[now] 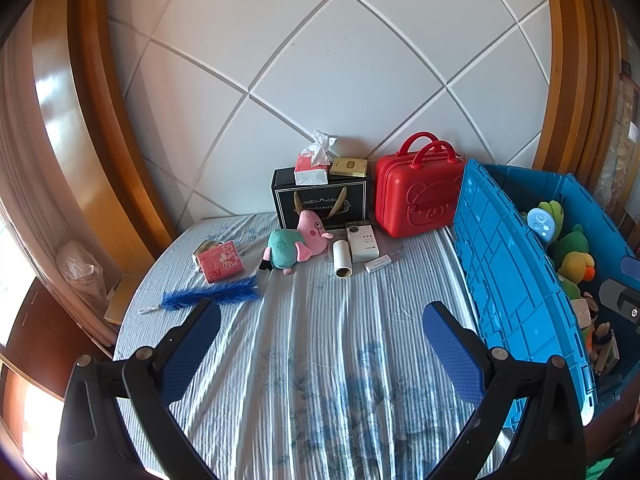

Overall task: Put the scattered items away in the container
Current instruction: 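Move both tools toward the items on the bed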

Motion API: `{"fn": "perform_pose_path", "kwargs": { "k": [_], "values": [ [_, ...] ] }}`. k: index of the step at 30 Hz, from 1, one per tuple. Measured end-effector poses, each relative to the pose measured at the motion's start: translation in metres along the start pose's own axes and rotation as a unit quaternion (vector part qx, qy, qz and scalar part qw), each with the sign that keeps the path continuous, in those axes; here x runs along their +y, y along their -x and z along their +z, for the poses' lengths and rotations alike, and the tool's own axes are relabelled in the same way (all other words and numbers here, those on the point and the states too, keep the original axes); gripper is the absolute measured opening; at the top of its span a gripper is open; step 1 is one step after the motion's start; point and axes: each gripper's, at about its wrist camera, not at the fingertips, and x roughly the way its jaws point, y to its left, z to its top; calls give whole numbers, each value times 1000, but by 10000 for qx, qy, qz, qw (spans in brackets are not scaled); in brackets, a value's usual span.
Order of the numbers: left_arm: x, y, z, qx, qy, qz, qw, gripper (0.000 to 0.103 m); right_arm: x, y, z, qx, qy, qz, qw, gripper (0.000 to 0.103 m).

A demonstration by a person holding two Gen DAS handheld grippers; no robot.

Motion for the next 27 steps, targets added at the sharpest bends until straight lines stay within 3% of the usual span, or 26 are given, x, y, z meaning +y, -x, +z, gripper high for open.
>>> {"fn": "perform_pose_path", "kwargs": {
  "k": [15, 21, 27],
  "values": [
    [21, -11, -7, 97, 152, -46, 9998, 103, 10, -12, 0, 61, 135, 141, 9998, 103],
    [56, -35, -14, 149, 91, -4, 9998, 103, 37, -34, 5, 14, 261, 298, 9992, 103],
    [102, -73, -22, 106, -440, -64, 9990, 103, 77, -77, 6, 57, 62, 389, 9992, 103]
  ]
}}
